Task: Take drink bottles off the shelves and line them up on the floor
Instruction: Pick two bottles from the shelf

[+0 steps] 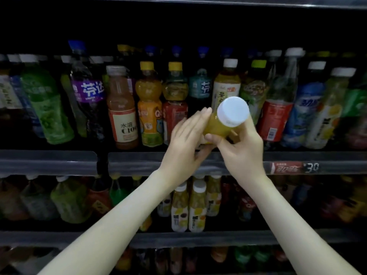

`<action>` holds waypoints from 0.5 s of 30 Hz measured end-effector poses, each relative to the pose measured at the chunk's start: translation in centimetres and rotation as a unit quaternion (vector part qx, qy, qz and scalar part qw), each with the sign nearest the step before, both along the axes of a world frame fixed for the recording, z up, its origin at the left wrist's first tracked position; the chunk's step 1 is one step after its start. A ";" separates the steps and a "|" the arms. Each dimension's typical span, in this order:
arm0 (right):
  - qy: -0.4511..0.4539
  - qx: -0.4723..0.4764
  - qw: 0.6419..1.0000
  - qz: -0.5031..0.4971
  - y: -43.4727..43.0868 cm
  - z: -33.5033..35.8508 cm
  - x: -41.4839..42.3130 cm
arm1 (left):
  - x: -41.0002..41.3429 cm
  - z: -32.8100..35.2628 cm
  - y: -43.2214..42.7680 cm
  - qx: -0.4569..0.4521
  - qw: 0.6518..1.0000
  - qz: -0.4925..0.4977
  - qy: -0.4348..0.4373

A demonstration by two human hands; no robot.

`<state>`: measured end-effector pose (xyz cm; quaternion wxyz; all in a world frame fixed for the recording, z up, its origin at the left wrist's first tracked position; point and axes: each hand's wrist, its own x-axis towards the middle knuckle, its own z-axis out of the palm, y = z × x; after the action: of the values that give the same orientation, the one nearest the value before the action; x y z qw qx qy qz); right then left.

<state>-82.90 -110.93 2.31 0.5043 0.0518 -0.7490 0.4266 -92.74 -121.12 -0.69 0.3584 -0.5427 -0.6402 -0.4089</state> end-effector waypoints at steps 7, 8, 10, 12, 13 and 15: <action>0.058 0.023 0.996 0.058 -0.1 0.7 4.6 | 3.0 0.2 -0.4 0.039 0.994 -0.060 -0.078; 0.044 0.006 0.995 0.084 -0.2 0.4 4.8 | 3.2 -0.2 -0.7 0.041 0.995 -0.056 -0.073; -0.007 0.001 0.992 0.125 -0.4 -0.3 4.9 | 3.6 -1.6 -1.6 0.045 0.993 -0.053 -0.094; -0.084 0.029 0.982 0.164 -0.4 -0.7 4.7 | 4.2 -3.7 -3.1 0.057 0.986 -0.057 -0.144; -0.126 0.044 0.972 0.192 -0.4 -1.0 4.5 | 4.4 -4.8 -3.8 0.063 0.983 -0.056 -0.162; -0.190 0.074 0.953 0.225 -0.7 -1.6 4.1 | 4.5 -7.0 -5.4 0.070 0.979 -0.049 -0.183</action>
<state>-78.82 -111.67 0.74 0.2383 0.1743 -0.8291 0.4748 -88.28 -126.49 -7.67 0.2516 -0.4628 -0.6375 -0.5622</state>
